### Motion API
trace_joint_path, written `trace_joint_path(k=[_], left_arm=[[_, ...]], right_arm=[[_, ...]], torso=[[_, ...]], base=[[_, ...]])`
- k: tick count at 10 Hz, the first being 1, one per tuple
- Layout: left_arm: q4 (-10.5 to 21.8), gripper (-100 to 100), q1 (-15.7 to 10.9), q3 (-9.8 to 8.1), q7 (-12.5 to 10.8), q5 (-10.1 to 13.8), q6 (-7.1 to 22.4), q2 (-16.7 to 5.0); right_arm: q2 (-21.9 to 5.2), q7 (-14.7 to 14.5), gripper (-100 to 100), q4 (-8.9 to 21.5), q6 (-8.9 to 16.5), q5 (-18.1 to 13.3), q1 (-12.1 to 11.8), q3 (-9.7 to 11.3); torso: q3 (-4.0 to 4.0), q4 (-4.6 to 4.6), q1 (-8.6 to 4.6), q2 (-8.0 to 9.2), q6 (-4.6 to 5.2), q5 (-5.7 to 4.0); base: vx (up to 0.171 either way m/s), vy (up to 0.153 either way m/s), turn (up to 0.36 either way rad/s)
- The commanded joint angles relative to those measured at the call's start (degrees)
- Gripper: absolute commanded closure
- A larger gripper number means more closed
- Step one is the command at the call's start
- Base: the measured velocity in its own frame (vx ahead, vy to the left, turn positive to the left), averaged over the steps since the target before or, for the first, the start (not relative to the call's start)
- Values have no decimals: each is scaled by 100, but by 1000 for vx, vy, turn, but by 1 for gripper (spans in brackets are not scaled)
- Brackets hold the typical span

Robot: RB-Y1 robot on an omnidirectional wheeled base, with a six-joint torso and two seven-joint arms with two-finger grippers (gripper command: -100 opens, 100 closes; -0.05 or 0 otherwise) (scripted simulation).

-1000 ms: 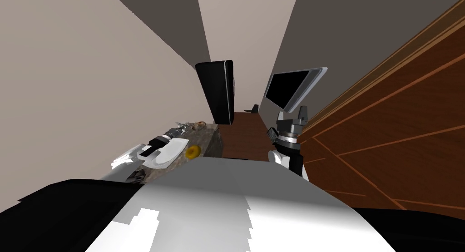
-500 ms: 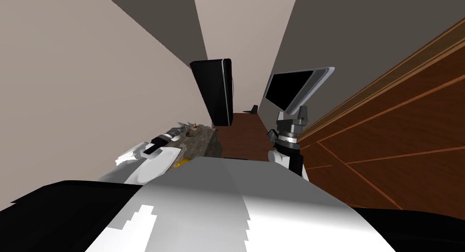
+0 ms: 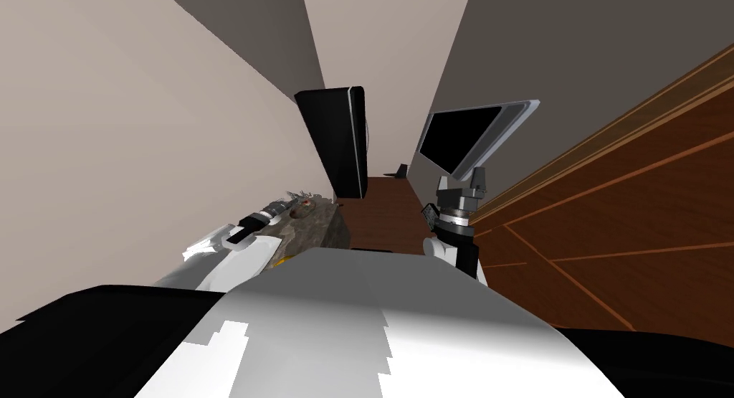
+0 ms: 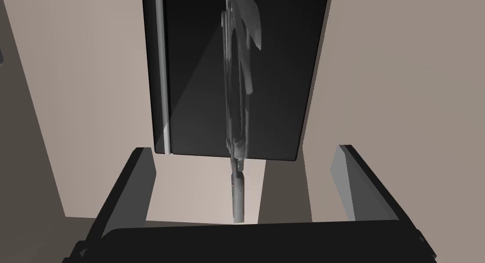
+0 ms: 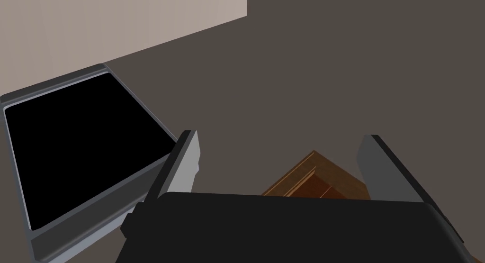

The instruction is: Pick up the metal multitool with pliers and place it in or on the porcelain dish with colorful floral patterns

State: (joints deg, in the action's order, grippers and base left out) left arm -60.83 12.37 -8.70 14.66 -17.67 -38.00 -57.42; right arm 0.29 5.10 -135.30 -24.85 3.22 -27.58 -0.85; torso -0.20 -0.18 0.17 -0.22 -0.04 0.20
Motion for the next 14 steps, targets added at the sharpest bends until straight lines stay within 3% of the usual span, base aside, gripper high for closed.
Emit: trace_joint_path(k=[1,2,3,7,8,9,10,14], left_arm=[[0,-100,0,0,0,0,0,0],[0,0,0,0,0,0,0,0],[-50,-100,38,-30,-135,36,-2,-169],[-199,-100,153,-119,-542,146,-8,-675],[-224,-100,172,-134,-609,164,-9,-759],[-174,-100,135,-112,-551,147,-18,-698],[-167,0,130,-112,-569,149,-28,-709],[-168,0,130,-112,-567,148,-27,-708]], right_arm=[[0,0,0,0,0,0,0,0],[0,0,0,0,0,0,0,0],[0,0,0,0,0,0,0,0],[0,0,0,0,0,0,0,0],[0,0,0,0,0,0,0,0],[0,0,0,0,0,0,0,0],[0,0,0,0,0,0,0,0],[0,0,0,0,0,0,0,0]], torso=[[0,0,0,0,0,0],[1,0,0,1,0,0],[1,0,0,2,0,0],[1,1,-20,2,0,-5],[1,1,-20,2,0,-6],[1,1,-16,2,0,-5],[1,0,-8,2,0,-2],[1,0,0,2,0,1]], base=[[0,0,0],[0,0,0],[1,-20,27],[3,-46,32],[2,-37,32],[0,-14,6],[0,0,0],[0,0,0]])
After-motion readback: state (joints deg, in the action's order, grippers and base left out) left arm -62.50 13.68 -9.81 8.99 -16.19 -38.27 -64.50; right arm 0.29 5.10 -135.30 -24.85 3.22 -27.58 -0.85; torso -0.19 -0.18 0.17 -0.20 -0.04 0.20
